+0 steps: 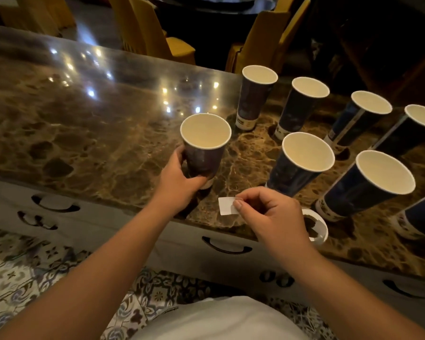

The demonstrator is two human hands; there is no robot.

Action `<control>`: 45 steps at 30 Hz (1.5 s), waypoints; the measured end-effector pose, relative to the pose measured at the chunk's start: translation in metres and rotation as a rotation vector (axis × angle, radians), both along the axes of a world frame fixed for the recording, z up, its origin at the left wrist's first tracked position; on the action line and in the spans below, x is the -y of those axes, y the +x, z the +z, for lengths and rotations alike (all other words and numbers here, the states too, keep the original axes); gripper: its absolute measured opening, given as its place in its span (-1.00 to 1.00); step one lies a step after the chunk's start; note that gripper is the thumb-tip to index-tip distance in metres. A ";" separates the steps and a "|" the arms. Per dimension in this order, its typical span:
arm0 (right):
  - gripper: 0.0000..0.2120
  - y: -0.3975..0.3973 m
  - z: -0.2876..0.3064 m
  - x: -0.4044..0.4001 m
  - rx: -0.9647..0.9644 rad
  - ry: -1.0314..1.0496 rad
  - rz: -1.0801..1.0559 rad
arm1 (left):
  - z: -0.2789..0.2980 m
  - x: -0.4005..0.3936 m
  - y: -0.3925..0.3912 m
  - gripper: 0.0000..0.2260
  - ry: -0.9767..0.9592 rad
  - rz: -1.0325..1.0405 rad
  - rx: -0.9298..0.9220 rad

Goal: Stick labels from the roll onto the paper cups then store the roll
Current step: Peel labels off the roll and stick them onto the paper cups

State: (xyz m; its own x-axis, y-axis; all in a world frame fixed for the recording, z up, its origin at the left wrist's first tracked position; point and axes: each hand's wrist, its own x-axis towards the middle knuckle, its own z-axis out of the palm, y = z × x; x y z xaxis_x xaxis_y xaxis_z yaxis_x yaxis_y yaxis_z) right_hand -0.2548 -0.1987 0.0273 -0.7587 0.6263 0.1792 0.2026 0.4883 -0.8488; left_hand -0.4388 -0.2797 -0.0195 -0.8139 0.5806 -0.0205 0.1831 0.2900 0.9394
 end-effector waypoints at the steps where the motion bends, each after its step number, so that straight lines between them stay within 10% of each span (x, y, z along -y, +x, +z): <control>1: -0.90 -0.001 0.000 0.000 0.000 0.003 -0.010 | 0.000 -0.001 -0.002 -0.29 0.013 -0.006 0.013; 16: -0.93 -0.006 0.020 0.011 -0.063 -0.331 0.035 | 0.017 0.044 0.048 -0.47 0.315 -0.204 0.662; 29: -0.95 0.005 0.015 0.010 -0.015 -0.214 0.008 | 0.016 0.047 0.073 -0.35 0.314 -0.229 0.574; 40: -0.58 0.004 0.028 -0.008 0.056 -0.500 0.178 | 0.028 0.057 0.062 -0.18 0.381 -0.459 0.642; 45: -0.53 -0.002 0.029 -0.015 0.108 -0.323 0.247 | 0.040 0.061 0.048 -0.41 0.221 -0.451 0.334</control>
